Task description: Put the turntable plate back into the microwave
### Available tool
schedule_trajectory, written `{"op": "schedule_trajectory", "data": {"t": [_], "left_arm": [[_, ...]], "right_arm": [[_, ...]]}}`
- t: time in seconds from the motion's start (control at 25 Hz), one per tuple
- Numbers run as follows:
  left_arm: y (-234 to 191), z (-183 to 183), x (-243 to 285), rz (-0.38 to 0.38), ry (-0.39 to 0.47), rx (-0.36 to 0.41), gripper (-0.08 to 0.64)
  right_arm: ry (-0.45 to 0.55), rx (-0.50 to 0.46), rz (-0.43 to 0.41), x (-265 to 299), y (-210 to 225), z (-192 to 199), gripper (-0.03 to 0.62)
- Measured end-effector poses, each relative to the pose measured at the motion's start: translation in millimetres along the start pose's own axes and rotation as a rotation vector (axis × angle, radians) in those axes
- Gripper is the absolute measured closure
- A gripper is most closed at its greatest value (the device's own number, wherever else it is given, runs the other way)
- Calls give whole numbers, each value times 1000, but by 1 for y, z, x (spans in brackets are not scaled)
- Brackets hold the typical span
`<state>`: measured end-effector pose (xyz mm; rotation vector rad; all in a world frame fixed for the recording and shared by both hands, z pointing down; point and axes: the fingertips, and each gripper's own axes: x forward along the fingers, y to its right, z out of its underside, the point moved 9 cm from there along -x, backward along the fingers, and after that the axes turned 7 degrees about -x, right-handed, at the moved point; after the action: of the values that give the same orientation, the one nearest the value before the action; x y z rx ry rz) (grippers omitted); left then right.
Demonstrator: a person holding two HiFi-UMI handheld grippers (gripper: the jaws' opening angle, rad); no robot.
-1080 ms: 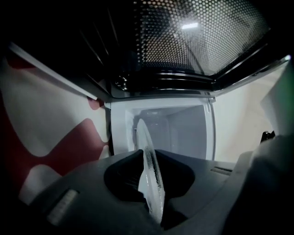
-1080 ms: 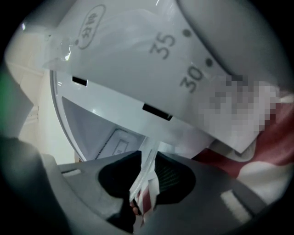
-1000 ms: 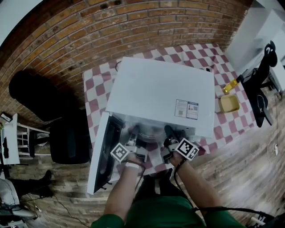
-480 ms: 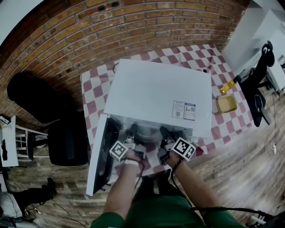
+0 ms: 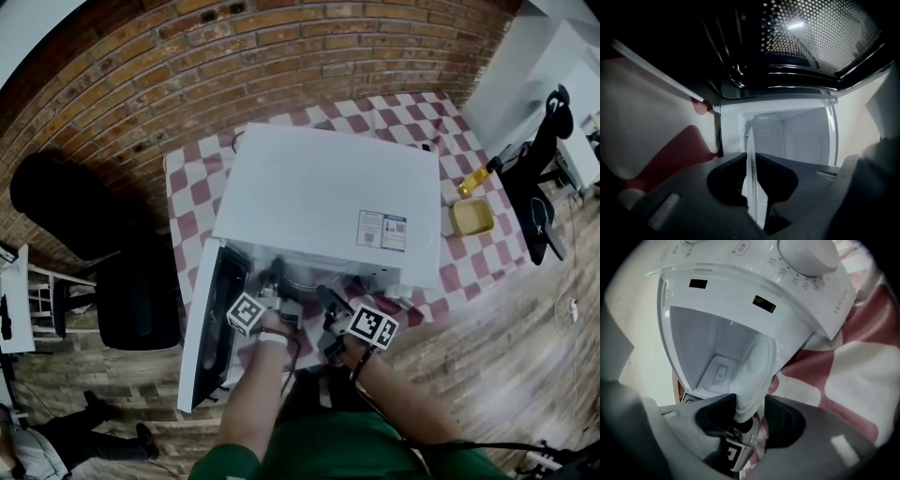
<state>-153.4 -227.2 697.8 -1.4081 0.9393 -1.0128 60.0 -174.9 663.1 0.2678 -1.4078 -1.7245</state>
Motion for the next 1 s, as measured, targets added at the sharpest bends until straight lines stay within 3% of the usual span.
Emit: {"op": "schedule_trajectory", "data": {"t": [0.24,0.44,0.64,1.0], "left_arm": [[0,-2,0,-18,-33,28,510],[7,-3,2,-44,-82,86,505],[15,1,1,-46,-145,140,373],[10,22,-19,-97,-230,191,371]], "right_arm": [[-2,56,31,-2,10,2,516],[42,101,32,0,11,1,529],[97,143,37,3,13,-6,546],[130,167,56,10,11,-11,546]]}}
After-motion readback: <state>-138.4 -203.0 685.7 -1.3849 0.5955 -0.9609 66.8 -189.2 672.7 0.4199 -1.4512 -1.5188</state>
